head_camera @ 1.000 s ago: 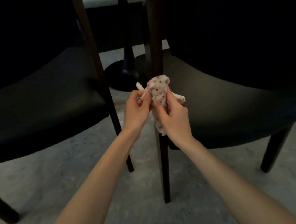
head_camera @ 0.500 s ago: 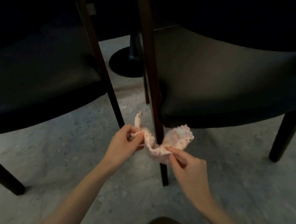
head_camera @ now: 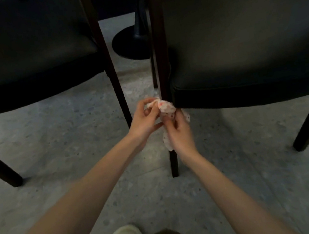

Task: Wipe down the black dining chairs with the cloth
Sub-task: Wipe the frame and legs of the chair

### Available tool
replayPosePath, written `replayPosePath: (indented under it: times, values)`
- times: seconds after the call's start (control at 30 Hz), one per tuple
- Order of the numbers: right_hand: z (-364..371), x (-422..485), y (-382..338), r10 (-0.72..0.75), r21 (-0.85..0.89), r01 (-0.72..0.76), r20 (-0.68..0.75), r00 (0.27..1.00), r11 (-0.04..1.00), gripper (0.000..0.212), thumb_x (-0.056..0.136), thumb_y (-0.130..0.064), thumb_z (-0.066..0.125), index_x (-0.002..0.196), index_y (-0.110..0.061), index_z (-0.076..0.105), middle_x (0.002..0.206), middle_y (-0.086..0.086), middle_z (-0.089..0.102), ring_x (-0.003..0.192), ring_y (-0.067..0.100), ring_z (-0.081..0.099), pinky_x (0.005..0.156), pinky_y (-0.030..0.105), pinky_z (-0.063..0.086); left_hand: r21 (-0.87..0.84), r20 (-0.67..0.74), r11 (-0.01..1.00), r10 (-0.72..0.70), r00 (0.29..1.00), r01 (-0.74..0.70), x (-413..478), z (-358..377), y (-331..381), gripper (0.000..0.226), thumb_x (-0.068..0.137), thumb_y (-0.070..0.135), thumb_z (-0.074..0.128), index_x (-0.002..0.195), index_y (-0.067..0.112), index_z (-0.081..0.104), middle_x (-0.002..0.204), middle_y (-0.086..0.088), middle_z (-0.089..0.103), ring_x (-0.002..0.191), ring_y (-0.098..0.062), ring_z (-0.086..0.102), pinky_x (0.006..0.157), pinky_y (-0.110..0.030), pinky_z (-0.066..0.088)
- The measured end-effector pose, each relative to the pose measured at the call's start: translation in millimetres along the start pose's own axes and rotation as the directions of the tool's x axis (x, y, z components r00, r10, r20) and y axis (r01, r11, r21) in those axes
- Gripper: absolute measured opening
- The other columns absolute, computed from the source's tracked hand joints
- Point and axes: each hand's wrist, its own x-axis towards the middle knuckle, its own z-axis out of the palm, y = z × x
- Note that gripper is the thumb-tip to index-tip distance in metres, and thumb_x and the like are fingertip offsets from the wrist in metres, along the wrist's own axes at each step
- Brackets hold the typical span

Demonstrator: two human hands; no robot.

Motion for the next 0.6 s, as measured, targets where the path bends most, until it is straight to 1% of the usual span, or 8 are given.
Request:
replayPosePath:
  times: [0.07,0.2,0.3,0.37,0.43,0.5,0.53,0.6]
  values:
    - [-1,3,5,-0.013,-0.044,0.013,0.001,1.0,0.999,0.041,0.102,-0.03,0.045,0.142,-0.025,0.041,0.133,-0.003,0.056,0.118,0.007,0.053,0.097,0.025,0.044,0.029,0.009,1.0,0.004,1.0,-0.004,1,0,-15,0.02,0.099,0.021,0.052,0.119,0.018,0.049,0.113,-0.003,0.065,0.104,-0.013,0.065,0.085,-0.03,0.056]
    - [-6,-3,40,0.033,-0.144,-0.022,0.074,0.997,0.989,0.05,0.102,-0.03,0.044,0.15,-0.026,0.03,0.124,-0.011,0.054,0.112,0.004,0.054,0.093,0.022,0.044,0.065,-0.008,0.996,-0.065,0.998,0.065,6,-1,-61,0.013,0.101,0.018,0.047,0.113,0.016,0.046,0.109,-0.004,0.063,0.096,-0.011,0.064,0.077,-0.024,0.055]
    - [-9,-11,92,0.142,-0.235,-0.114,0.105,0.984,0.965,0.052,0.1,-0.028,0.05,0.149,-0.021,0.033,0.124,-0.002,0.06,0.113,0.013,0.058,0.093,0.03,0.047,0.106,-0.052,0.983,-0.147,0.988,0.152,3,-1,-113,0.01,0.101,0.01,0.042,0.109,0.016,0.044,0.106,-0.008,0.059,0.092,-0.015,0.061,0.072,-0.024,0.054]
    - [-10,-12,121,0.215,-0.28,-0.178,0.11,0.97,0.943,0.049,0.098,-0.021,0.054,0.144,-0.015,0.039,0.12,0.003,0.062,0.11,0.017,0.061,0.089,0.028,0.048,0.141,-0.064,0.966,-0.208,0.976,0.215,1,-3,-147,0.01,0.101,0.009,0.042,0.106,0.017,0.043,0.109,-0.014,0.058,0.092,-0.019,0.06,0.073,-0.028,0.053]
    - [-10,-12,141,0.3,-0.263,-0.265,0.105,0.948,0.928,0.046,0.095,-0.013,0.056,0.14,-0.013,0.045,0.107,0.0,0.064,0.099,0.015,0.062,0.082,0.026,0.049,0.175,-0.071,0.95,-0.249,0.966,0.257,0,-4,-171,0.007,0.101,0.01,0.043,0.104,0.017,0.042,0.105,-0.015,0.056,0.084,-0.016,0.058,0.069,-0.026,0.052]
    - [-8,-12,156,0.373,-0.231,-0.344,0.097,0.923,0.91,0.042,0.094,-0.009,0.056,0.135,-0.013,0.048,0.092,-0.005,0.063,0.091,0.021,0.065,0.079,0.029,0.051,0.186,-0.077,0.936,-0.289,0.954,0.298,-1,-3,-190,0.008,0.101,0.011,0.043,0.098,0.018,0.04,0.103,-0.016,0.053,0.077,-0.014,0.055,0.065,-0.024,0.05]
    - [-7,-13,163,0.412,-0.221,-0.383,0.104,0.905,0.897,0.04,0.093,-0.009,0.056,0.132,-0.015,0.049,0.089,-0.006,0.062,0.091,0.025,0.067,0.077,0.028,0.052,0.181,-0.082,0.927,-0.318,0.944,0.328,-2,-2,-198,0.01,0.101,0.01,0.042,0.096,0.018,0.039,0.102,-0.016,0.052,0.075,-0.014,0.053,0.063,-0.024,0.049]
    - [-5,-16,173,0.478,-0.184,-0.453,0.126,0.869,0.872,0.039,0.092,-0.009,0.059,0.129,-0.017,0.049,0.096,-0.003,0.064,0.088,0.019,0.066,0.069,0.019,0.052,0.165,-0.087,0.907,-0.378,0.922,0.387,-5,0,-211,0.01,0.101,0.009,0.041,0.095,0.015,0.038,0.096,-0.012,0.051,0.073,-0.013,0.051,0.061,-0.025,0.047]
